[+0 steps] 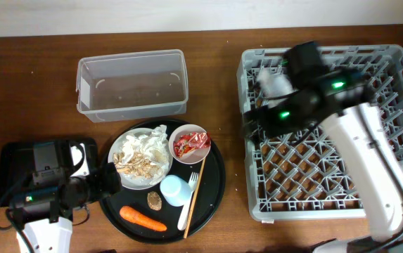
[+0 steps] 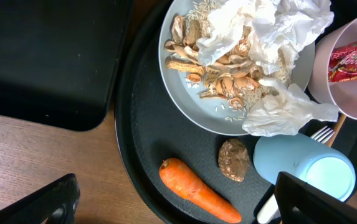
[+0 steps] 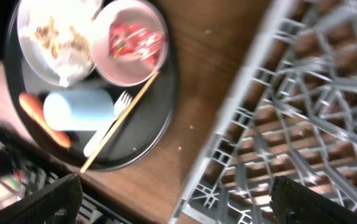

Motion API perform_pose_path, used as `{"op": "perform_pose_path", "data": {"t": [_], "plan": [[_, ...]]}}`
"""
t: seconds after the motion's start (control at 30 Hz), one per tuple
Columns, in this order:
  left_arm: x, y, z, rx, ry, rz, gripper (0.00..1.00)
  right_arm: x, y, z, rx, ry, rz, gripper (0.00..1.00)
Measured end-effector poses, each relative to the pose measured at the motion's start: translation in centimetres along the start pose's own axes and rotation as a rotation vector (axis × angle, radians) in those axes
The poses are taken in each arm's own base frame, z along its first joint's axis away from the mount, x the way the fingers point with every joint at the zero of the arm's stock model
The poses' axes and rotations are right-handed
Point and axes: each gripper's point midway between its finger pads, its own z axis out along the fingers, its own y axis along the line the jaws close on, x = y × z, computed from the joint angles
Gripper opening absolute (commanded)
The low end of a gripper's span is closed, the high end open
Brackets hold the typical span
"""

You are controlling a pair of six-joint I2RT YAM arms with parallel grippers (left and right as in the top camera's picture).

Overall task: Sort waste into correct bins and load items into the dishwasher rack
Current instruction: 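Reach the right gripper to the light-blue cup and grasp it, then place the light-blue cup in the rack's right side, release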

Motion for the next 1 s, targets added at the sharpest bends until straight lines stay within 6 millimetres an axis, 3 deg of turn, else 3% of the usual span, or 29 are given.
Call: {"op": "perform_pose_path", "data": {"t": [0.1, 0.2, 0.33, 0.43, 0.53, 0.67, 0.93, 1.0], "plan": [[0.5, 0.4, 0.0, -0.022, 0.018, -0.003, 0.99, 0.6, 5.9, 2.8, -0.013, 0.063, -0.168, 0.99], [0.6, 0.8, 0.0, -0.044, 0.024, -0.003, 0.99, 0.5, 9.9, 5.5, -0.006, 0.071, -0.259, 0.99], [0.6, 0.9, 0.0, -0.051, 0.024, -0.003, 0.99, 1.0, 13.0, 8.2, -0.009, 0.065, -0.321, 0.99], [0.6, 1.0, 0.0, -0.054, 0.022, -0.003, 0.99, 3.0, 15.4, 11.8, -0.021, 0.081, -0.380, 0.98], [0.6, 1.0, 0.0, -0.057, 0.023, -0.003, 0.99, 4.3, 17.0, 14.7, -0.014, 0.048, -0.449, 0.98], [0.6, 1.0, 0.0, -0.057, 0.022, -0.003, 0.99, 5.7, 17.5, 17.7, 0.015, 0.011, -0.507, 0.98], [0.6, 1.0, 0.0, -0.057, 0.022, -0.003, 0.99, 4.1, 16.9, 20.5, 0.055, -0.095, -0.496, 1.00], [0.6, 1.0, 0.0, -0.057, 0.022, -0.003, 0.99, 4.3, 16.7, 21.1, 0.063, -0.080, -0.495, 0.93]]}}
